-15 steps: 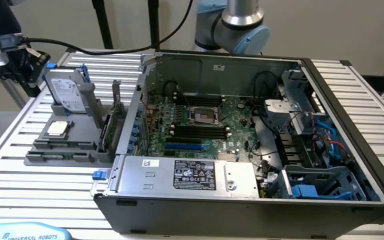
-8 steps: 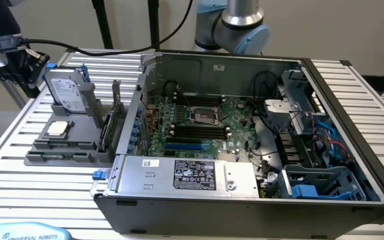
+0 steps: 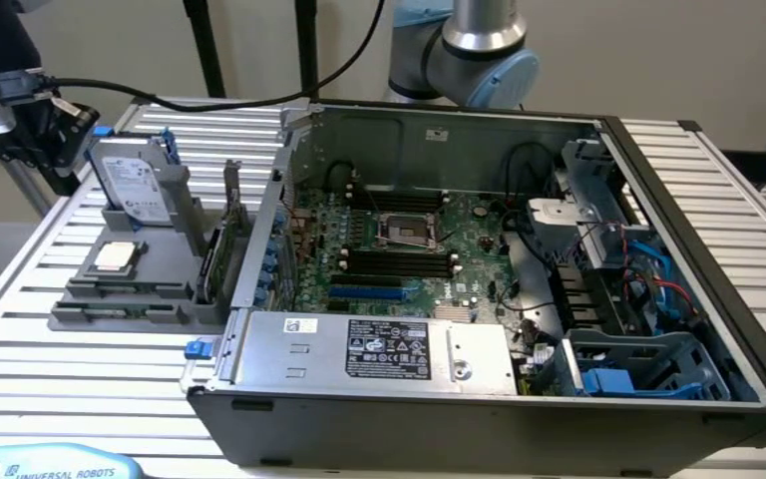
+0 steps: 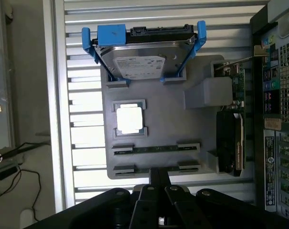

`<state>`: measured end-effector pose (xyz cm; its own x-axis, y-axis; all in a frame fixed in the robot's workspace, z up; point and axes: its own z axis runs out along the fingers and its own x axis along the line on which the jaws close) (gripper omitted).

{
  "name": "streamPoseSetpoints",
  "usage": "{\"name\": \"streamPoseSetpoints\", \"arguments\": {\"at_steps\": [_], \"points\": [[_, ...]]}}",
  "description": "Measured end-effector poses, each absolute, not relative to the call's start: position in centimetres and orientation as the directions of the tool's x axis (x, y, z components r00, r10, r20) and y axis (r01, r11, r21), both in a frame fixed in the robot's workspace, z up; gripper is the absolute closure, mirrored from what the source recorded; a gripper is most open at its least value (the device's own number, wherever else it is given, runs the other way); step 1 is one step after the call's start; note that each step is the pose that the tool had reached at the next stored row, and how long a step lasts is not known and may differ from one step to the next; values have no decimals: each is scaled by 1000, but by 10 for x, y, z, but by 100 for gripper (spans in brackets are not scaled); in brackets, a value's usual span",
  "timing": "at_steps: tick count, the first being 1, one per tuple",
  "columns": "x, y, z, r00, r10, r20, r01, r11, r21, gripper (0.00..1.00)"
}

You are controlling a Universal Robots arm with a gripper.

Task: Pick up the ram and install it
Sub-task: 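Pick up the ram and move it above insertion slot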

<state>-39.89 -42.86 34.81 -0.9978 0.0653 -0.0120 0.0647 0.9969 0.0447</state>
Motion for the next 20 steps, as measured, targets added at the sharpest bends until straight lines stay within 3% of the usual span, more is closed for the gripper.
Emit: {"name": "streamPoseSetpoints", "arguments": {"at_steps": [9, 20], "points": [[-395, -430, 348, -999, 53, -12, 52, 998, 45, 89], [-395, -430, 346, -990, -138, -12, -139, 989, 45, 89]]}}
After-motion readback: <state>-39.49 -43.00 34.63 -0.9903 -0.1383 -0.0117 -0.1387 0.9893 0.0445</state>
